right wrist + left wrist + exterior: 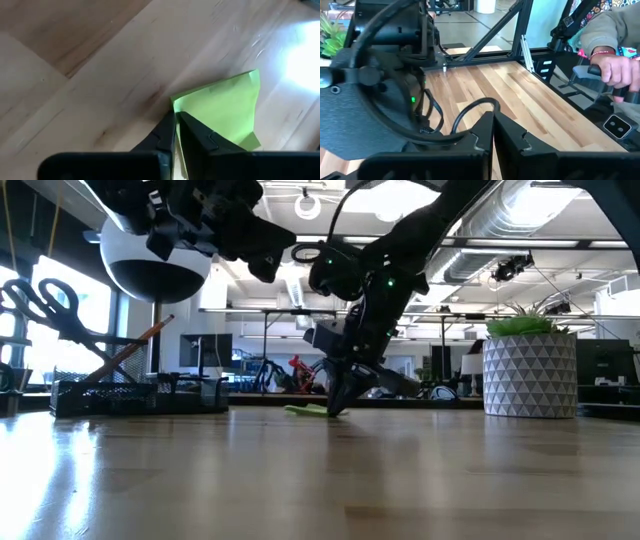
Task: Pick and place office supplies into organizer
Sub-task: Put the green notepad into the black mesh desk organizer
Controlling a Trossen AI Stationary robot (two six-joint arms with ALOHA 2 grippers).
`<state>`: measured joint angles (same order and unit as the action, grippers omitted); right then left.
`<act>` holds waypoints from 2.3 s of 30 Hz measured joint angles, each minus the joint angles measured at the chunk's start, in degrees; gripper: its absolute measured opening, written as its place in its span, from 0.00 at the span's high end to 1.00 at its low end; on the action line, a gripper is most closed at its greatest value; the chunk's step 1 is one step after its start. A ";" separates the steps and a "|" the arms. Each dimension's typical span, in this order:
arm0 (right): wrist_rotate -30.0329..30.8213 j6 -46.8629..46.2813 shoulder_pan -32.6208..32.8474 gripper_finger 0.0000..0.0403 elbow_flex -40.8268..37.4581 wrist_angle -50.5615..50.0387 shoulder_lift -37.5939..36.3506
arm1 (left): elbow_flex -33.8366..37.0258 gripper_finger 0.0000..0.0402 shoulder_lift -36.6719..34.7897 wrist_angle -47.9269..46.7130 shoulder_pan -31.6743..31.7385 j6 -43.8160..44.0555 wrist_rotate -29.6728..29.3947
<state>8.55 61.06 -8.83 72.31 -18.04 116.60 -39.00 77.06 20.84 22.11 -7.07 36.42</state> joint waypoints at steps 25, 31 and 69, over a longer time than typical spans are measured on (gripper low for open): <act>-0.59 -0.45 1.52 1.00 -0.04 16.08 -11.54 | -0.07 0.99 -25.11 -6.83 0.01 12.14 -1.62; -2.78 0.68 1.49 1.00 -0.04 15.91 -11.76 | -0.07 0.99 -34.32 -19.94 0.00 7.52 -9.44; -7.09 5.68 4.36 0.99 -0.04 13.59 1.19 | -0.03 0.99 -29.73 -25.83 0.00 4.48 -14.38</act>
<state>1.47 66.73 -4.47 72.27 -4.45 117.78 -39.03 47.33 -4.99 22.11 -2.59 22.04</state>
